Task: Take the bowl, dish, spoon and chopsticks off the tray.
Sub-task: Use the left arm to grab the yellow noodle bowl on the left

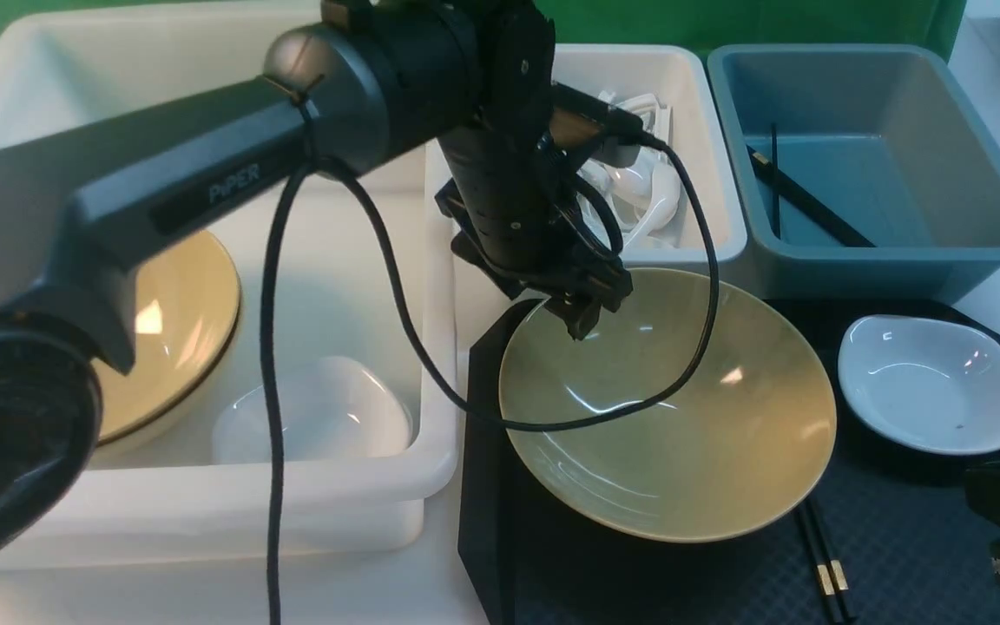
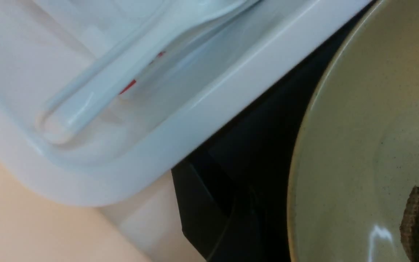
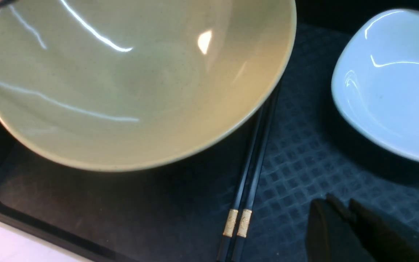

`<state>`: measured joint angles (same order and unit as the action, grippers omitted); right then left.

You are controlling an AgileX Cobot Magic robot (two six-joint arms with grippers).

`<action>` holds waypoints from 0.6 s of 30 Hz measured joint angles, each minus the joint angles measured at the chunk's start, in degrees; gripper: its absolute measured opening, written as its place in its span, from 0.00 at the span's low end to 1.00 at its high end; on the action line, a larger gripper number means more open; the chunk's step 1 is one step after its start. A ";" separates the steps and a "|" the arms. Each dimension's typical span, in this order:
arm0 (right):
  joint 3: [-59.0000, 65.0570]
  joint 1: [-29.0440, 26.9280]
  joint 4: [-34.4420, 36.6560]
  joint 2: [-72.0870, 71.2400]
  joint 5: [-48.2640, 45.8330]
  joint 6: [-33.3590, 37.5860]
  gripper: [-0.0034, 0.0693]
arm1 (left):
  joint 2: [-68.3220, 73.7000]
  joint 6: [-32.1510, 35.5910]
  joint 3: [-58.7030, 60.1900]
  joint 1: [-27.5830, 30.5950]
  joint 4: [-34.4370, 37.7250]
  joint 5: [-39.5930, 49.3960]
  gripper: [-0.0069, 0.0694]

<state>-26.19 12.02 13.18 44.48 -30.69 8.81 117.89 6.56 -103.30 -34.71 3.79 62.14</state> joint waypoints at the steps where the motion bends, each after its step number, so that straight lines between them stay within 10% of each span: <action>1: 0.00 0.00 0.06 0.00 0.00 0.00 0.18 | 0.73 -0.20 0.00 -0.14 0.00 0.00 0.74; 18: 0.00 0.00 0.16 0.00 0.19 0.00 0.21 | 3.76 -1.01 -0.79 -0.13 4.82 2.15 0.61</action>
<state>-26.19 12.02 13.35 44.48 -30.50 8.81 121.65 5.54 -104.09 -34.84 8.61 64.29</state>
